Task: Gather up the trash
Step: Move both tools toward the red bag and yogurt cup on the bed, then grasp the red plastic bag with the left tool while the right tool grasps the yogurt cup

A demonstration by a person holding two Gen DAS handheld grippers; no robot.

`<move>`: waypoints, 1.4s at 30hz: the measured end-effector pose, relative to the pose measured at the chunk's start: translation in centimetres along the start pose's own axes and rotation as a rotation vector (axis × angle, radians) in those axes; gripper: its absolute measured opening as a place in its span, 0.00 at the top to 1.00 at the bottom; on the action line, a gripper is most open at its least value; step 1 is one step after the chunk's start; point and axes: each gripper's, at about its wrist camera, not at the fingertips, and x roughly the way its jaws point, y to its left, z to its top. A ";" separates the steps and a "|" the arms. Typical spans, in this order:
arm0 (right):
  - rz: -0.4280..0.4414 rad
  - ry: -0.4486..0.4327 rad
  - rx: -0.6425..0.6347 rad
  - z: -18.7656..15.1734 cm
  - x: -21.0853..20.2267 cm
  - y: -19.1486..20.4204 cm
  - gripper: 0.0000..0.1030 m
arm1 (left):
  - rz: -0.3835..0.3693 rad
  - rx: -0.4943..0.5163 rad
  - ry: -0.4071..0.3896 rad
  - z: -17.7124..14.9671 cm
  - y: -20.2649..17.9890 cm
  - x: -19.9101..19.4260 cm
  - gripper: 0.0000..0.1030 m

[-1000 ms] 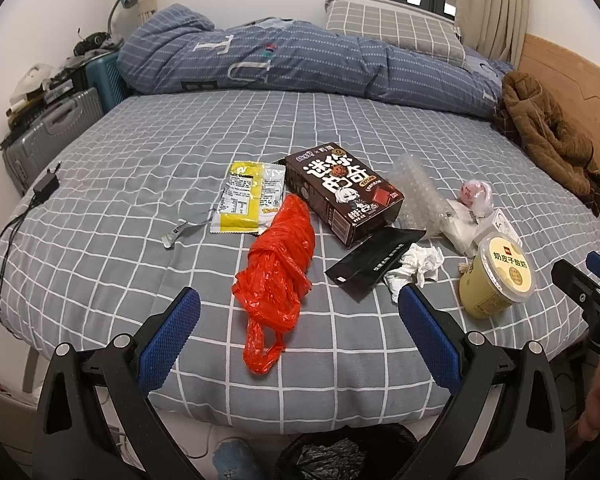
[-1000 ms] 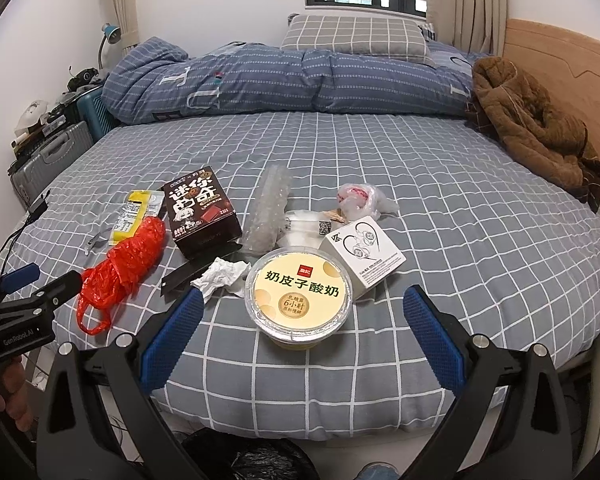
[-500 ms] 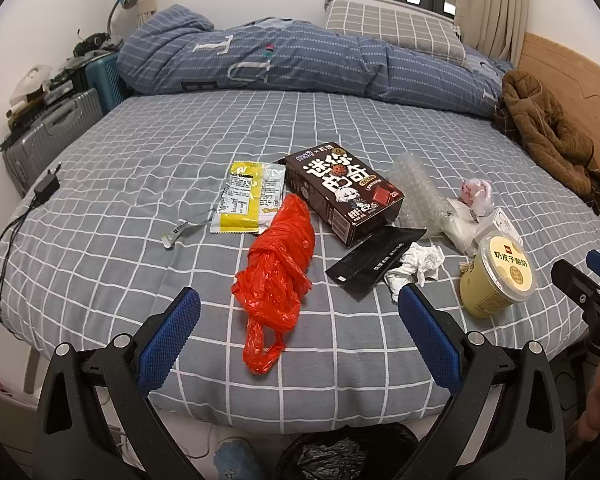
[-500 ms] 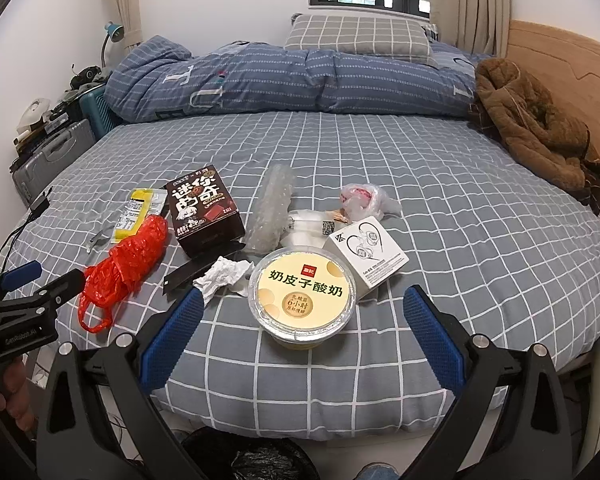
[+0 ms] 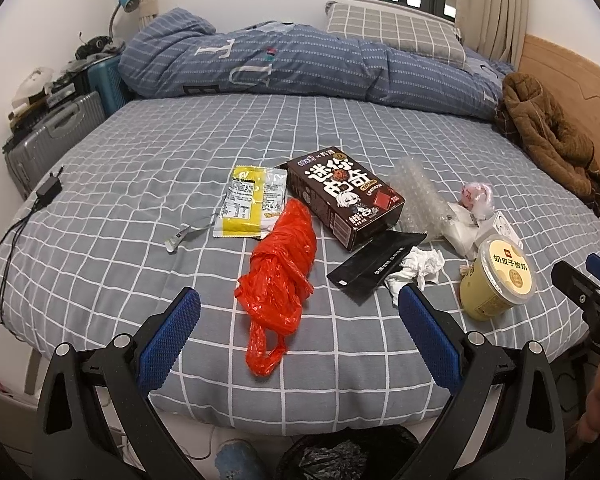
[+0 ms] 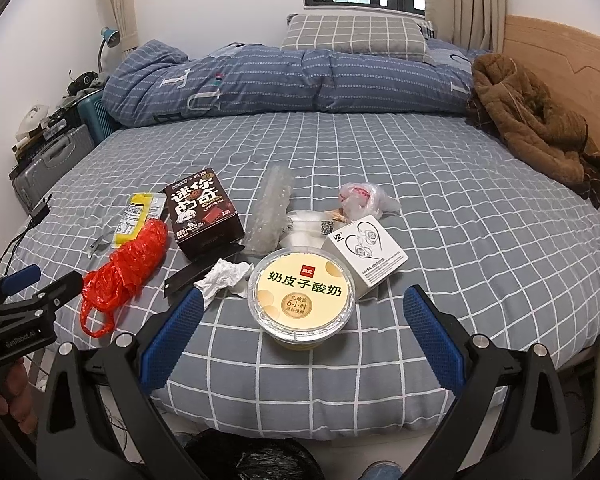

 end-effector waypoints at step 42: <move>-0.011 0.095 -0.056 1.3 5.2 0.8 0.07 | 0.024 -0.014 0.113 3.2 3.1 6.7 0.06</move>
